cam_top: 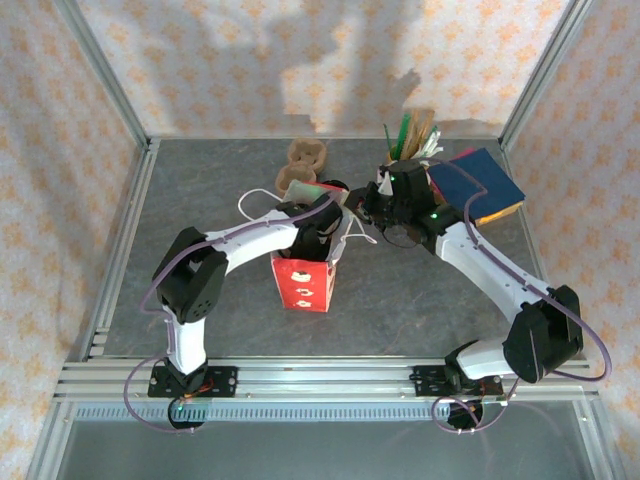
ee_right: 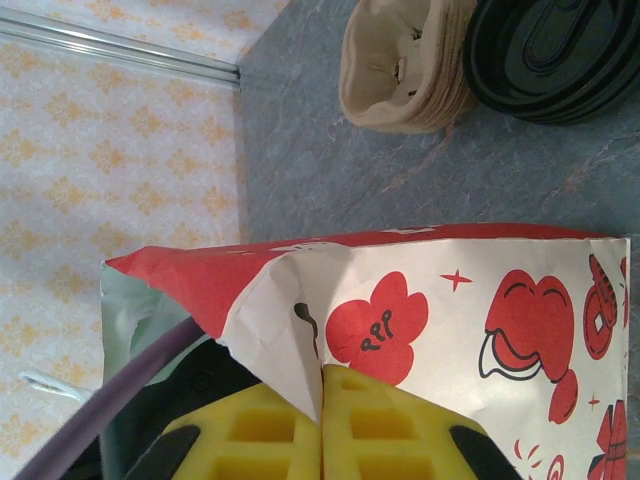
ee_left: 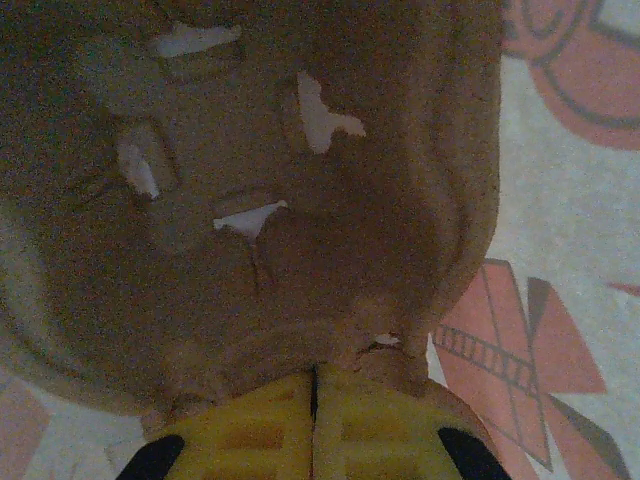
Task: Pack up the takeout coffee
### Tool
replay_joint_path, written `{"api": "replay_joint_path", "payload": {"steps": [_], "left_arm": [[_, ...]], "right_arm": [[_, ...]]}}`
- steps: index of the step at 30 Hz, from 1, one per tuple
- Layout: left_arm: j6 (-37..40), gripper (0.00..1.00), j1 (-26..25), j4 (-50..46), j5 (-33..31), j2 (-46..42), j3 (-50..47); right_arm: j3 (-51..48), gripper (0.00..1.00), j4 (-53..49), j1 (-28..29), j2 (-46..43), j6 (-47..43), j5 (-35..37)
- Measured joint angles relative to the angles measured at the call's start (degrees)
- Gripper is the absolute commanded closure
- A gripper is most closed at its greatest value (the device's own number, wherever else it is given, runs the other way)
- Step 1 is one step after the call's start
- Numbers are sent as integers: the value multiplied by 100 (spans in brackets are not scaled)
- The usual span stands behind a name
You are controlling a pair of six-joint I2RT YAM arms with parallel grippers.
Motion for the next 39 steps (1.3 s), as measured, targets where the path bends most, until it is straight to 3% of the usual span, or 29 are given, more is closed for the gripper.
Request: {"api": "replay_joint_path", "payload": {"steps": [19,29,39], "left_arm": [[-13,92,4,107,22,74,-63],[-173,92,-57,-63,13,-654,234],[-332,92,-74,-299,-380,-1123,710]], "right_arm": [[98,93,-166,-9,0,-4,28],[114,93,-166,-9,-22,-87,197],[114,94,-173,-9,-46,-190,306]]}}
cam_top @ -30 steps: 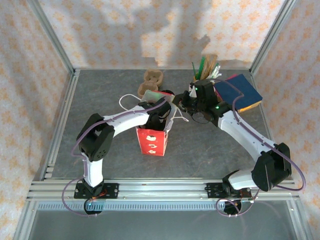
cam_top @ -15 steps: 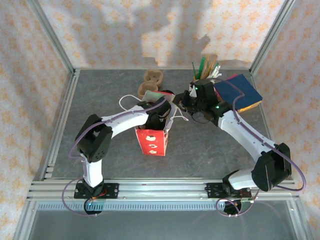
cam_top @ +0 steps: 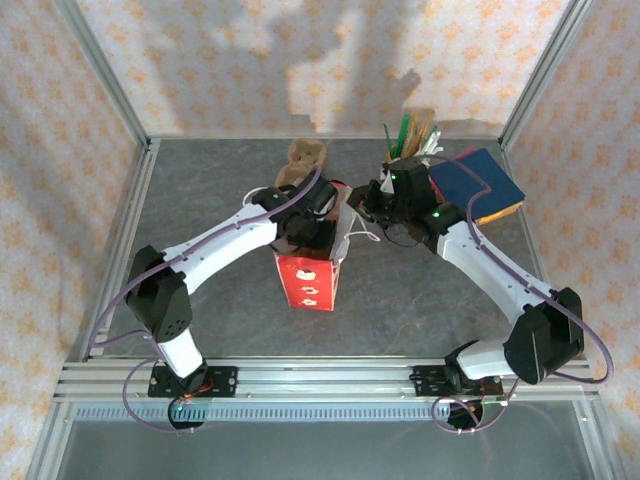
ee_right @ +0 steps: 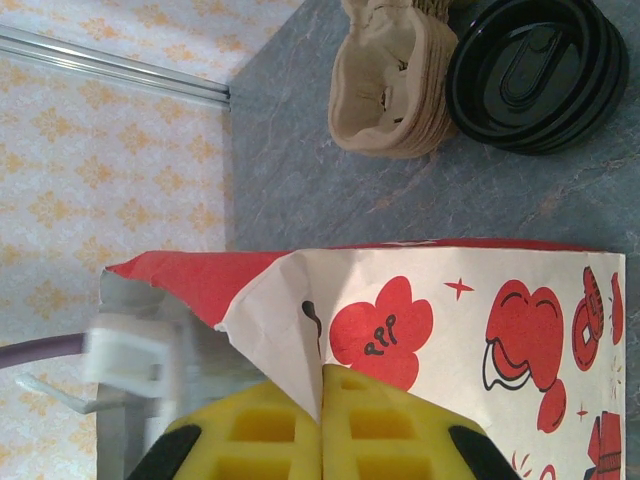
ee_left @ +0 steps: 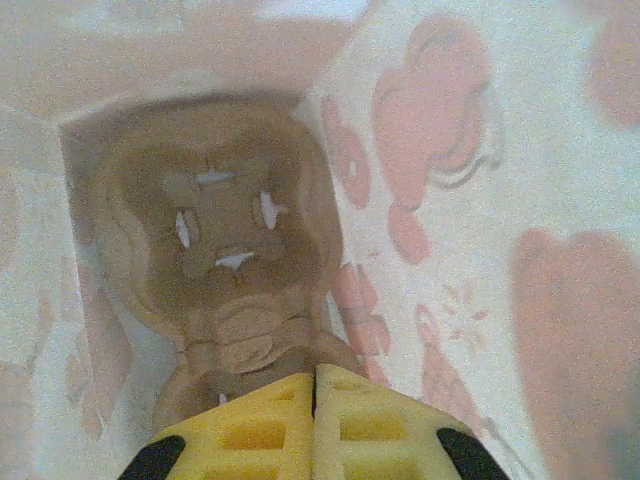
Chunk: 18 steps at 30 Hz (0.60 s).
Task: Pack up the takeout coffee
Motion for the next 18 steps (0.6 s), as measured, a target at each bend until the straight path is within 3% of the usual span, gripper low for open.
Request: {"api": "replay_joint_path", "payload": {"steps": [12,18], "left_arm": [[-37,91,-2,9,-328,-879,748],[-278,85,422,221,-1377,-2345,861]], "right_arm": [[0,94,2,0,-225,-260,2],[0,96,101,0,-597,-739,-122]]}}
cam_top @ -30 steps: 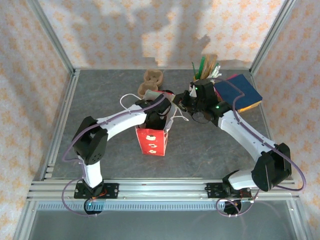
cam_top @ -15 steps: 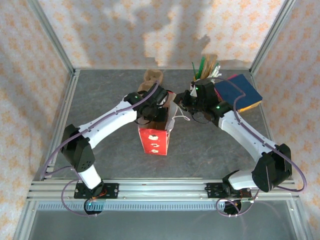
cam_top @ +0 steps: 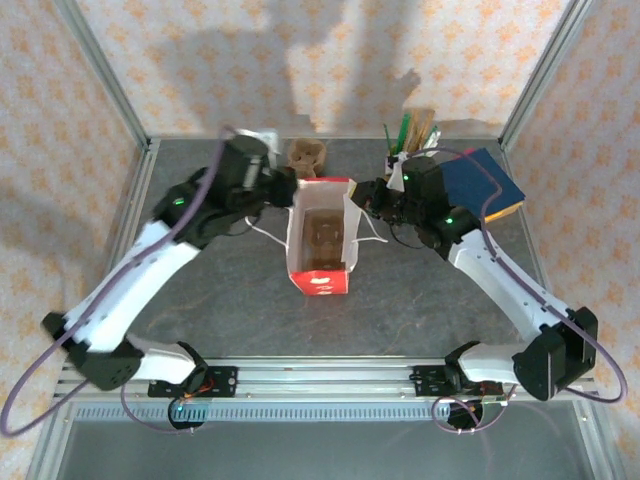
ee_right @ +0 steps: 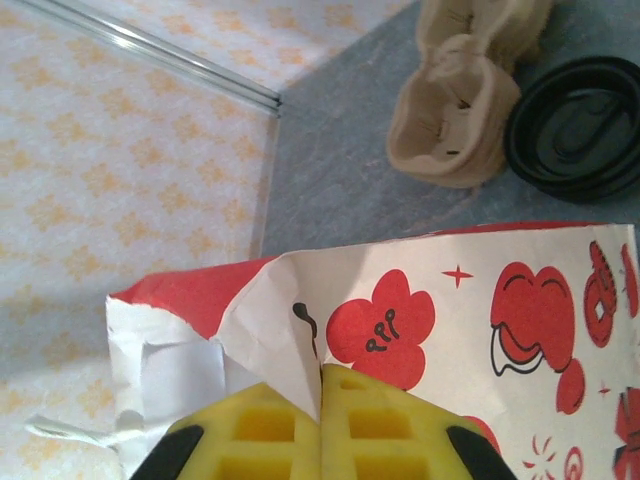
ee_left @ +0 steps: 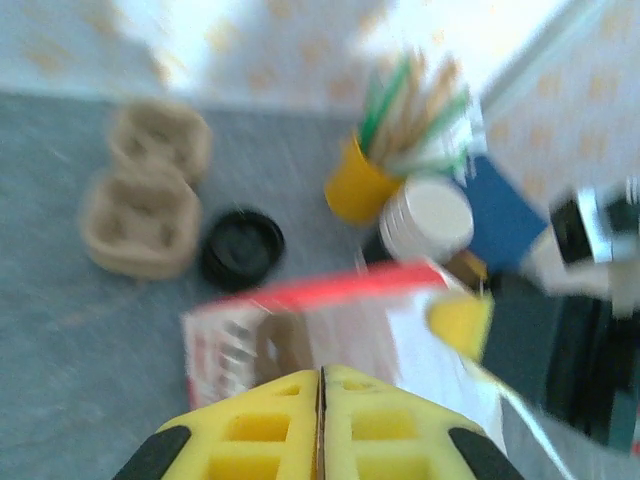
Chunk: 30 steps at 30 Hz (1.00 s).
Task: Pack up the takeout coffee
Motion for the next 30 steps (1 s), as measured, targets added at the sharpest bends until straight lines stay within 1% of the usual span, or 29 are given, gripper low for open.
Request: {"api": "replay_joint_path", "payload": {"steps": [2,5,6,8,11,17,21,25,30], "left_arm": [[-83,81,262,229,-584,-595,-197],[-201,81,553,579,-1403,-1408,-837],[-216,80,636,629,-1576,-1593,-1045],[-282,76,820,767,-1908,-1886,-1488],[-334,71,953,894,-2199,-1954,-1980],[-411,57,1008,962,-2234,-1652,-2369],[-422,54,1008,1001,-2168,-1615,-2378],[-422,51,1023,1014,-2114,-1580,-2378],[-426,49,1073,1054,-1987,-1499,-2378]], "right_arm": [[-2,96,76,0,-109,-195,-151],[-2,95,195,0,-247,-474,-483],[-4,95,234,0,-284,-553,-592],[-33,95,295,0,-398,-726,-839],[-140,95,393,0,-640,-951,-1145],[-236,95,570,0,-896,-1209,-1537],[-321,95,721,0,-894,-1128,-1679],[-645,95,1276,105,-859,-715,-1860],[-688,94,1357,334,-452,-286,-1818]]}}
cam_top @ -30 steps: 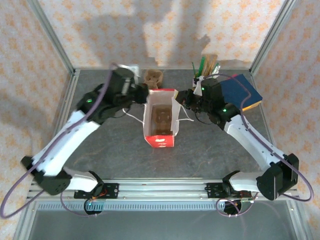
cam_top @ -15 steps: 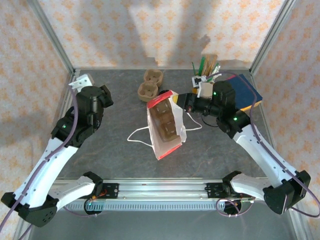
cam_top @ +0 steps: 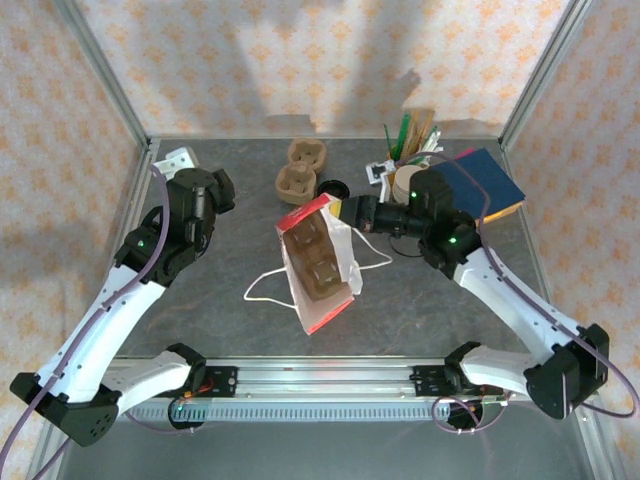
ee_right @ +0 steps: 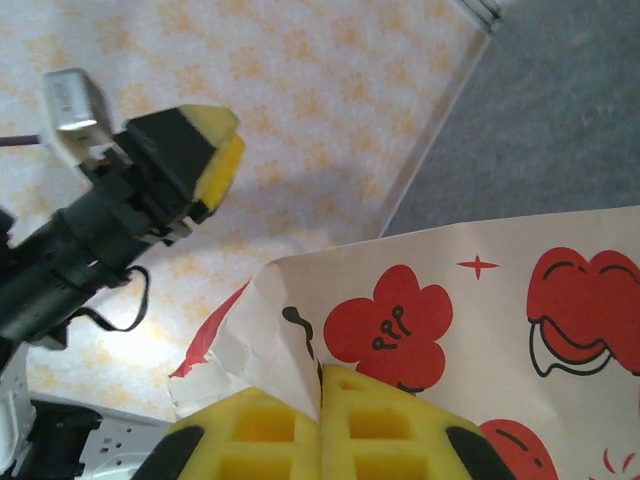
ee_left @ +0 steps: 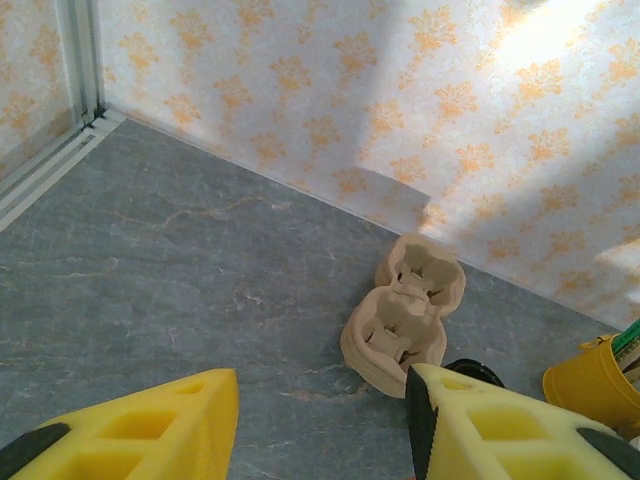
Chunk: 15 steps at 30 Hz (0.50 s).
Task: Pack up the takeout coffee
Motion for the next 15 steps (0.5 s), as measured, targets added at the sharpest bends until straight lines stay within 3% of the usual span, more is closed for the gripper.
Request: {"api": "replay_joint_path", "payload": {"steps": [7,15], "left_arm": [[-17,46,11,2,188,142,-7],[-20,45,74,35,291,162,-90]], "right_arm": [[304,91,-127,-7,863,859,203],[968,90,-682,-199,1325,905,398]]}}
